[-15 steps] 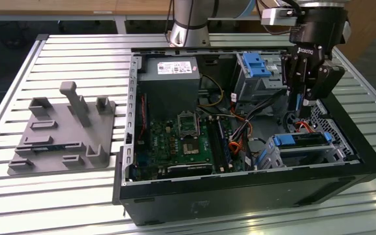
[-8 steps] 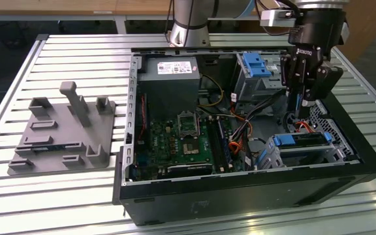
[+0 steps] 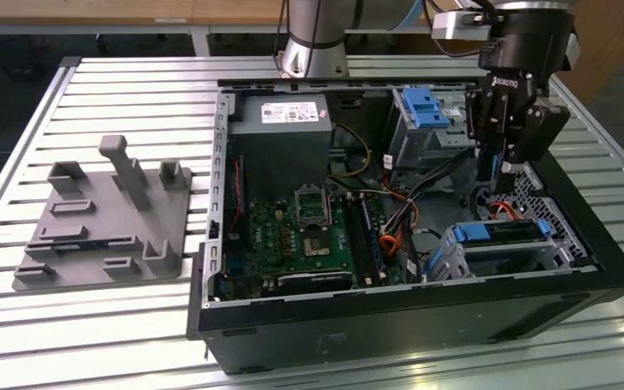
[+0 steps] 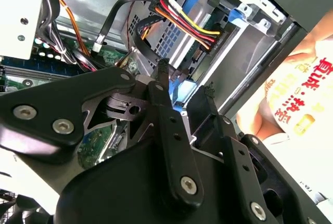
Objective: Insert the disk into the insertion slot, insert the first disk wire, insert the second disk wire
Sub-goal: 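Insert the second disk wire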
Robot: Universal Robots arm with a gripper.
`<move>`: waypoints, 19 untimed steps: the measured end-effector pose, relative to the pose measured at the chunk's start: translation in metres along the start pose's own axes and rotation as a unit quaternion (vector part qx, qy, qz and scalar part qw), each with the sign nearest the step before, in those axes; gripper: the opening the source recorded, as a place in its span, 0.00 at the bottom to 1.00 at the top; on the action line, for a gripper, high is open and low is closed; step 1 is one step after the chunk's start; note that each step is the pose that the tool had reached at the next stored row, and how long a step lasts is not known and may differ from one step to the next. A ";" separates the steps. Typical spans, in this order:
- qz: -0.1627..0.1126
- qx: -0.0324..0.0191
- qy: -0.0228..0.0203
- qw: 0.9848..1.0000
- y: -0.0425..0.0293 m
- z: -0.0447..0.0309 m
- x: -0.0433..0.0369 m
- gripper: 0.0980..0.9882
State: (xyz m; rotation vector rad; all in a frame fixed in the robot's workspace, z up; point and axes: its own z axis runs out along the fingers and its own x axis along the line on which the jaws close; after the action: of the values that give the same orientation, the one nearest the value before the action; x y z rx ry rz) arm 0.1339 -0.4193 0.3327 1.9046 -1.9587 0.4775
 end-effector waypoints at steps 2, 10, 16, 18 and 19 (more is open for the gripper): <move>0.000 0.000 0.000 1.000 0.0000 0.0000 0.0000 0.36; 0.000 0.000 0.000 1.000 0.0000 -0.0001 0.0001 0.19; 0.000 0.000 0.000 1.000 0.0000 0.0002 0.0006 0.19; 0.000 0.000 0.000 1.000 -0.0001 0.0007 0.0014 0.19; 0.000 0.000 0.000 1.000 -0.0001 0.0010 0.0018 0.19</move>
State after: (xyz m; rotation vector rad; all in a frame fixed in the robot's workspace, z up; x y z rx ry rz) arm 0.1339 -0.4213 0.3327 1.9045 -1.9585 0.4778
